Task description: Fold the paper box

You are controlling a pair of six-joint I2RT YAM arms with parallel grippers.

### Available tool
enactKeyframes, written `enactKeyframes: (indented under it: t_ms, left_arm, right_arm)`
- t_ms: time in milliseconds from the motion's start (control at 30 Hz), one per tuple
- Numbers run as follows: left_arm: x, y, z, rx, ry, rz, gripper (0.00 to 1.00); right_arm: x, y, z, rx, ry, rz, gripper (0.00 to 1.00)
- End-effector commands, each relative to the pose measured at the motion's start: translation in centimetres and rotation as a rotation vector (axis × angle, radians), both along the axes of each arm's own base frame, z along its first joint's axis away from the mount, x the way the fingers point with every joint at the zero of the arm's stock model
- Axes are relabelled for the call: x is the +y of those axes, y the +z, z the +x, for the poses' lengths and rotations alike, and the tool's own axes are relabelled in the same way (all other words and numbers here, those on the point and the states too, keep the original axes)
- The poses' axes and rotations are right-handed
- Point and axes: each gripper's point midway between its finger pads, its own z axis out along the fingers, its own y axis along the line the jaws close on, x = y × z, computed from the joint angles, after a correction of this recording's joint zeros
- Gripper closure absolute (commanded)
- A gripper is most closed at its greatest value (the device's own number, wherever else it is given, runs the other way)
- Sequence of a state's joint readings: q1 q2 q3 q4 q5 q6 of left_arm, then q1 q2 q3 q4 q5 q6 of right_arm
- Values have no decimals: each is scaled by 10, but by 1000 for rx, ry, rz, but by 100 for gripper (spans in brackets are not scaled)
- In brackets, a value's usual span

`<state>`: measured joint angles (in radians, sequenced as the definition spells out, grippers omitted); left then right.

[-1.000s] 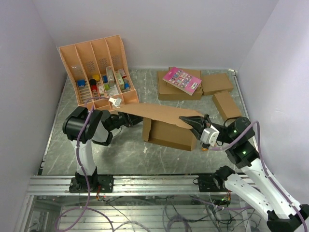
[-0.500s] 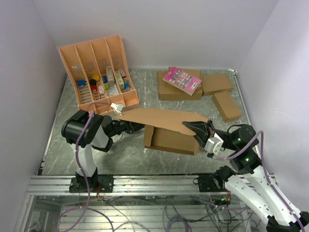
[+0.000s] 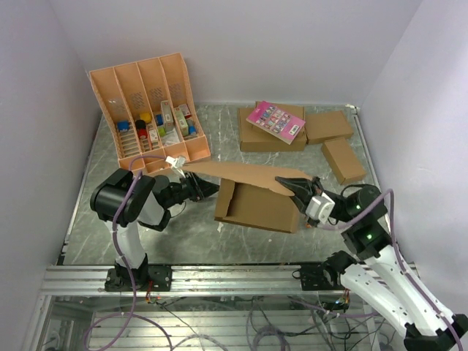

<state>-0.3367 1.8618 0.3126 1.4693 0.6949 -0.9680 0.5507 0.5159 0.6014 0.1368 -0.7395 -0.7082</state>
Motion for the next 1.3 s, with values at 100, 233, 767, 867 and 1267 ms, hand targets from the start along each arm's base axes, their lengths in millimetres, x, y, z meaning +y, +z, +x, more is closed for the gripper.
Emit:
enactKeyframes:
  t_ms: [100, 233, 767, 867, 1267]
  left_arm:
    - [7, 25, 54, -81, 128, 11, 30]
    - [24, 36, 93, -83, 217, 86, 29]
    - [98, 76, 110, -183, 440, 354, 29]
    - [97, 89, 93, -233, 446, 290, 30]
    - [120, 115, 36, -394, 564, 250, 30]
  right_arm:
    - [7, 17, 50, 156, -107, 64, 100]
    - [0, 21, 84, 178, -154, 77, 100]
    - [-37, 76, 137, 143, -102, 223, 100]
    - [-33, 86, 130, 25, -66, 176, 100]
    - [-24, 6, 22, 9, 108, 63, 100]
